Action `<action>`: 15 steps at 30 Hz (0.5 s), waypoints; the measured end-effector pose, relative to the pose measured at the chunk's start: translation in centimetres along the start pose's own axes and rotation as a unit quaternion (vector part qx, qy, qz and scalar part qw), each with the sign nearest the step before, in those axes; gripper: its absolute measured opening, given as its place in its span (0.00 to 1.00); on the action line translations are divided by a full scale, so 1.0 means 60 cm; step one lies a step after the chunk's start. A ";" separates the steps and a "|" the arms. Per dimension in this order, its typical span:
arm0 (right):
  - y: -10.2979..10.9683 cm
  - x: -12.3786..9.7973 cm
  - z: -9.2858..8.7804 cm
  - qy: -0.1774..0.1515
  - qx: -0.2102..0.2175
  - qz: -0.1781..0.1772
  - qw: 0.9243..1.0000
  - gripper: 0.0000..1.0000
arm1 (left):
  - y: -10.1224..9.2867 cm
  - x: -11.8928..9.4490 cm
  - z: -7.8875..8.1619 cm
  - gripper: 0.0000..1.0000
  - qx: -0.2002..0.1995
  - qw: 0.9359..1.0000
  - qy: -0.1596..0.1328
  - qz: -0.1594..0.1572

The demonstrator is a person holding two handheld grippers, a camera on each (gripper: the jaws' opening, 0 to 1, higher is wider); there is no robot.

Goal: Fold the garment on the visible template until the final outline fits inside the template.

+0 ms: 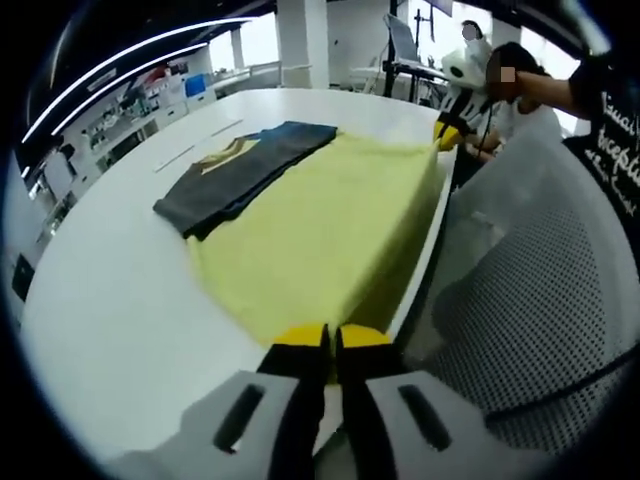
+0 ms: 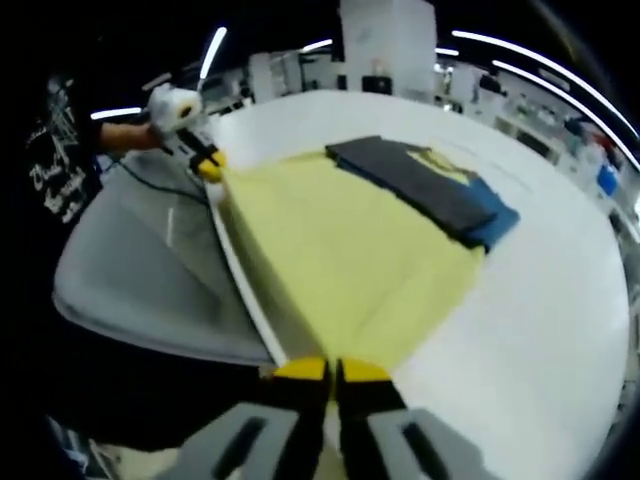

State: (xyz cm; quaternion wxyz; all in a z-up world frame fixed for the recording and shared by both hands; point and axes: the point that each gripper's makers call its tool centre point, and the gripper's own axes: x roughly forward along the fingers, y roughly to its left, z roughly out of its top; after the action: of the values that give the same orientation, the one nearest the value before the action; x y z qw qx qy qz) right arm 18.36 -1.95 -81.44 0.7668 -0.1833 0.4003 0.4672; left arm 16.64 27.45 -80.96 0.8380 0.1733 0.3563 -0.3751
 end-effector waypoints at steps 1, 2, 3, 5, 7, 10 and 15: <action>0.003 -0.001 -0.001 0.001 0.002 0.000 1.000 0.00 | -0.003 -0.002 -0.001 0.00 -0.003 1.000 0.000 -0.001; 0.004 -0.002 -0.002 0.002 0.002 0.000 1.000 0.00 | -0.006 -0.003 -0.002 0.00 -0.004 1.000 0.001 -0.001; 0.006 -0.003 -0.003 0.002 0.002 0.000 1.000 0.00 | -0.008 -0.004 -0.003 0.00 -0.004 1.000 0.002 -0.002; 0.011 -0.007 -0.005 0.003 0.003 0.002 1.000 0.00 | -0.014 -0.010 -0.002 0.00 -0.005 1.000 0.003 0.000; 0.013 -0.009 -0.006 0.004 0.003 0.002 1.000 0.00 | -0.018 -0.014 -0.001 0.00 -0.007 1.000 0.003 0.000; 0.016 -0.013 -0.008 0.003 0.007 0.003 1.000 0.00 | -0.026 -0.020 0.003 0.00 -0.008 1.000 0.000 0.002; 0.022 -0.019 -0.014 0.004 0.009 0.006 1.000 0.00 | -0.038 -0.027 0.002 0.00 -0.015 1.000 0.002 0.000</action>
State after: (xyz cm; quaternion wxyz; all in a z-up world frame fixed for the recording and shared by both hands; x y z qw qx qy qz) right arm 16.58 -2.51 -80.97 0.7640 -0.1751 0.4086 0.4677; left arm 14.23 26.71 -79.74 0.8396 0.1616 0.3639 -0.3696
